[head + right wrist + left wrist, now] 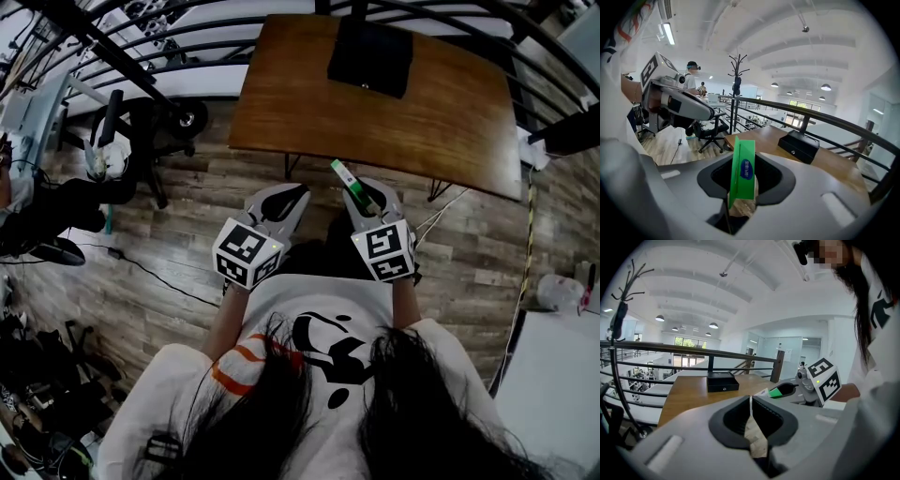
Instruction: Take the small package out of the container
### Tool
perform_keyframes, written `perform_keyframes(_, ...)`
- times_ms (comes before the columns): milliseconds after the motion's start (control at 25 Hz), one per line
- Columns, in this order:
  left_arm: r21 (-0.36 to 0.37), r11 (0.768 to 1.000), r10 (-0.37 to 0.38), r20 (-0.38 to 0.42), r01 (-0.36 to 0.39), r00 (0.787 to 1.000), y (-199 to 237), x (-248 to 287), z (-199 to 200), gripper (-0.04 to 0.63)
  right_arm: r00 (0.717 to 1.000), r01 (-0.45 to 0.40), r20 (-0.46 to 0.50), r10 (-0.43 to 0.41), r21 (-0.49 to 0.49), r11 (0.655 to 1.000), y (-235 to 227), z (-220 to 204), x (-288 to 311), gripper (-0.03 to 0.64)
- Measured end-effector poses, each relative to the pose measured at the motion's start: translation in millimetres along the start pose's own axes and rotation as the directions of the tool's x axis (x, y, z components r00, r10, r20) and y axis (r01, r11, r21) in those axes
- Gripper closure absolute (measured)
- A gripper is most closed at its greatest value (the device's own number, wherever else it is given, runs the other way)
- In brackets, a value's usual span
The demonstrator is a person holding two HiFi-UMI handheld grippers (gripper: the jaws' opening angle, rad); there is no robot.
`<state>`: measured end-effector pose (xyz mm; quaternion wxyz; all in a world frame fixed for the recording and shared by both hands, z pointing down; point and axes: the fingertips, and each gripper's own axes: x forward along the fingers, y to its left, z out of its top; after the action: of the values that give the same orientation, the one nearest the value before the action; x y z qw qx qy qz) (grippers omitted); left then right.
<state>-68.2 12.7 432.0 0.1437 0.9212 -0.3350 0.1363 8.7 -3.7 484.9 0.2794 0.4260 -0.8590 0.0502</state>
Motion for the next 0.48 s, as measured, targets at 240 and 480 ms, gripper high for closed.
perform_keyframes(240,-0.018,1.0,-0.002,0.011,0.002,1.0,-9,-7,-9,0.595,1.0,-0.002,-0.009,0.002,-0.017,1.0,8,-5,-10,0.499)
perform_keyframes(480,-0.028,0.999,-0.022,0.022,0.023,1.0,-28,-1,-10,0.595,1.0,0.0,-0.03,-0.001,-0.045,0.999,4,-12,-25,0.499)
